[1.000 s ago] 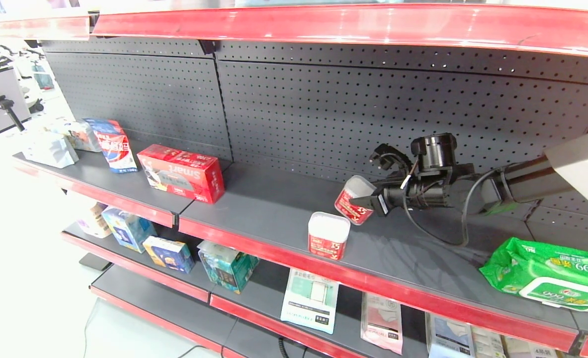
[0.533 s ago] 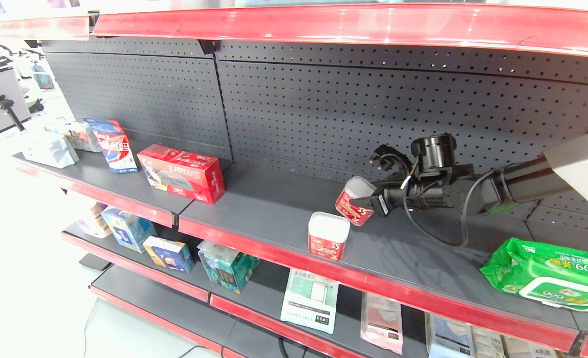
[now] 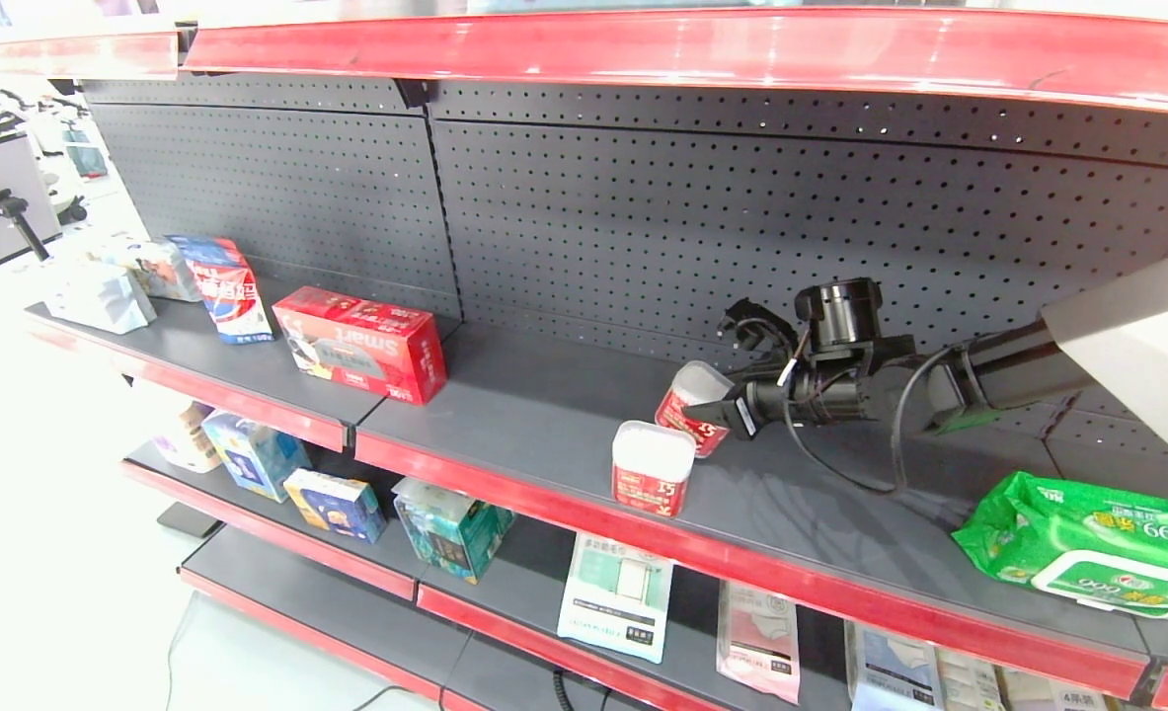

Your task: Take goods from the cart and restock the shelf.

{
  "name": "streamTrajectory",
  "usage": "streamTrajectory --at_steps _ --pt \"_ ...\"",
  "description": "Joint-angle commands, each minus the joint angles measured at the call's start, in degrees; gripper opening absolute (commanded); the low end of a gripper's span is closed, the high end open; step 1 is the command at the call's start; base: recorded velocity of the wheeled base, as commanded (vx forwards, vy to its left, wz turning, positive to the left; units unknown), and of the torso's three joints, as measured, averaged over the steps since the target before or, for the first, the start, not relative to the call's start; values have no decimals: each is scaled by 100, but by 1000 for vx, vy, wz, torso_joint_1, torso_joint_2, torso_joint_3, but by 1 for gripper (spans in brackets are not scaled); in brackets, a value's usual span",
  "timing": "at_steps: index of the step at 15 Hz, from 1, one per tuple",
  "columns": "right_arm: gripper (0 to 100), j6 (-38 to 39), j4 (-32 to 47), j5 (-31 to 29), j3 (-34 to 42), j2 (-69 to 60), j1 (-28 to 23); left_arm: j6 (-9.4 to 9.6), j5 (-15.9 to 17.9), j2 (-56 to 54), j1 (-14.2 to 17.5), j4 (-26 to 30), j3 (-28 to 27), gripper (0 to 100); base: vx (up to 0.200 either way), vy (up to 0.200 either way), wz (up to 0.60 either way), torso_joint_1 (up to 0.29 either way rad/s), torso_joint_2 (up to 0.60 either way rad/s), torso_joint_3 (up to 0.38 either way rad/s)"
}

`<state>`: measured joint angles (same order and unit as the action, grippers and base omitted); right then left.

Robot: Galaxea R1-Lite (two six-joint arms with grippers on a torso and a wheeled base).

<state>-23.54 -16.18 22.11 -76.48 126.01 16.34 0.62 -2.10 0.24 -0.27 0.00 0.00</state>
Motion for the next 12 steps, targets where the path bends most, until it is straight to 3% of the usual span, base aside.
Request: streamTrajectory --at_steps 1,12 --pt "0 -37 1 3 -16 72 1 -9 -1 2 0 0 0 100 0 0 0 0 0 0" --pt "0 -300 475 -67 -385 266 10 -9 -1 2 0 0 0 100 0 0 0 0 0 0"
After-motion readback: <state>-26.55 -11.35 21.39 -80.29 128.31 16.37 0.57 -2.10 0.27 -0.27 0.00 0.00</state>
